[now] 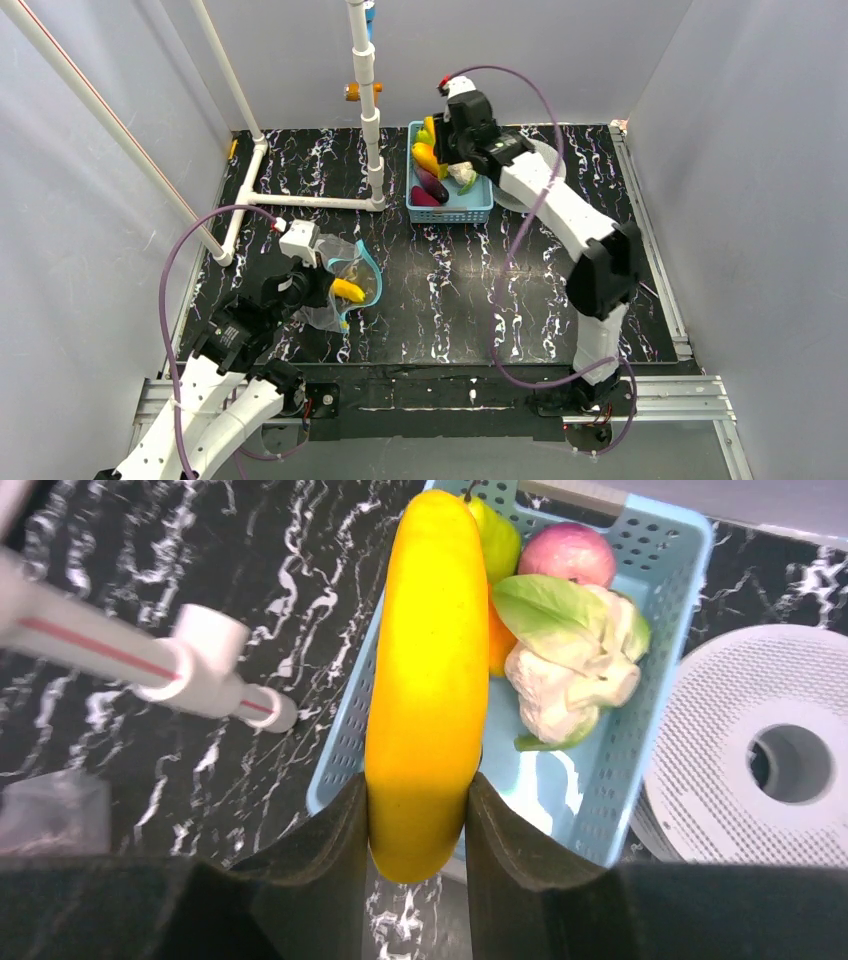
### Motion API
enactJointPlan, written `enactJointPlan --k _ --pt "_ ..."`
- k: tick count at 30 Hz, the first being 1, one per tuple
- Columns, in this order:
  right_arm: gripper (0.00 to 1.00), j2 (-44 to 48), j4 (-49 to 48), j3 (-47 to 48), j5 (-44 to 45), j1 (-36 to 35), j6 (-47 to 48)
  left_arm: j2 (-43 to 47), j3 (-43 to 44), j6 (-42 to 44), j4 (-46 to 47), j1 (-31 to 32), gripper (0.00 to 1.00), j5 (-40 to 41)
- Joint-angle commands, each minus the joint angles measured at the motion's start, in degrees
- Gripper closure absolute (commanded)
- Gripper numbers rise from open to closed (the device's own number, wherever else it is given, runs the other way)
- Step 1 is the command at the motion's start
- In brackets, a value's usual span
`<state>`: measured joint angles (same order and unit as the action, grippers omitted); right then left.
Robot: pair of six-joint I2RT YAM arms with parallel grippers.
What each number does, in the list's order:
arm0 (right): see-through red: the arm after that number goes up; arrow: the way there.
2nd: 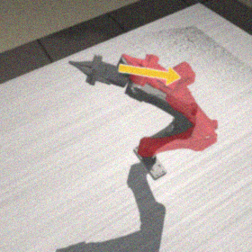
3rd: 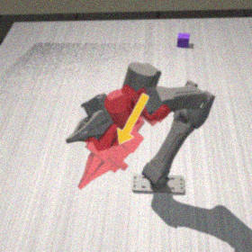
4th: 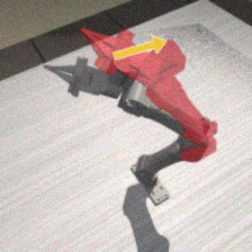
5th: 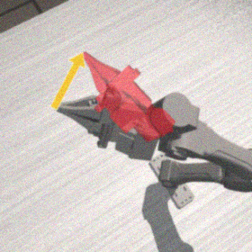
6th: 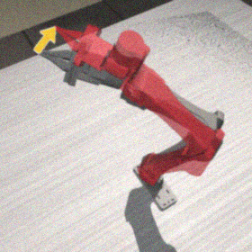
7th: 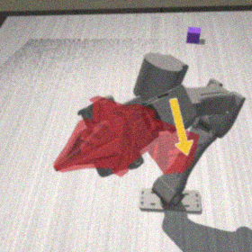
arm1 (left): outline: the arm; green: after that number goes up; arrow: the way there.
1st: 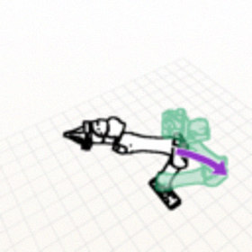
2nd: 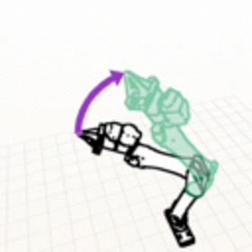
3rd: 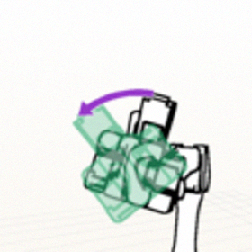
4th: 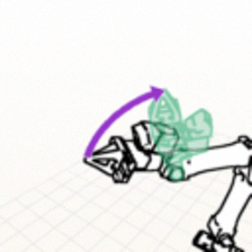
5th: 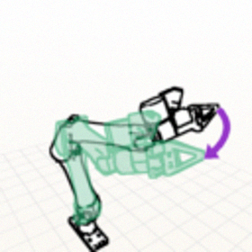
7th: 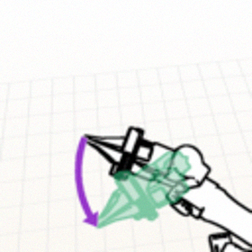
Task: Place the food in the zip-top bag and seal the zipper
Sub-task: Pick up the fake fruit from the bin, then place the fake fruit in the zipper food storage bag.
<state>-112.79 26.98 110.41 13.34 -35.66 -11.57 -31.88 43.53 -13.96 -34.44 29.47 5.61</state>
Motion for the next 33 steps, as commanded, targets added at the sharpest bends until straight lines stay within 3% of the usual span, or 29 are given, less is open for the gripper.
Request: enactJointPlan --k 1,7,12,20,24,28,33 --pt "0.99 11.4 1.0 -7.4 -1.2 0.2 -3.1 1.2 -0.7 -0.2 0.0 0.2 1.0 1.5" --pt "0.99 27.2 -5.1 -29.9 -26.0 -0.5 -12.7 -0.2 0.0 -0.4 -1.2 0.2 1.0 2.0" --pt "0.99 38.2 -8.6 -44.5 -34.9 -4.6 -17.0 0.1 0.1 -0.5 -1.3 0.2 1.0 2.1" --pt "0.99 45.1 -12.6 -51.9 -40.6 -12.7 -26.1 1.9 -0.1 -0.9 -1.4 0.2 1.0 3.1" --pt "0.99 45.0 -16.5 -51.9 -35.2 -19.9 -30.1 2.1 0.1 -1.0 -1.7 0.2 1.0 3.8" --pt "0.99 42.2 -20.2 -51.0 -30.9 -22.6 -34.2 2.6 0.0 -1.2 -1.5 0.2 1.0 3.5" --pt "0.99 35.0 -21.1 -46.3 -31.8 -23.2 -37.1 2.8 -0.2 -0.9 -0.7 0.2 1.0 1.3"
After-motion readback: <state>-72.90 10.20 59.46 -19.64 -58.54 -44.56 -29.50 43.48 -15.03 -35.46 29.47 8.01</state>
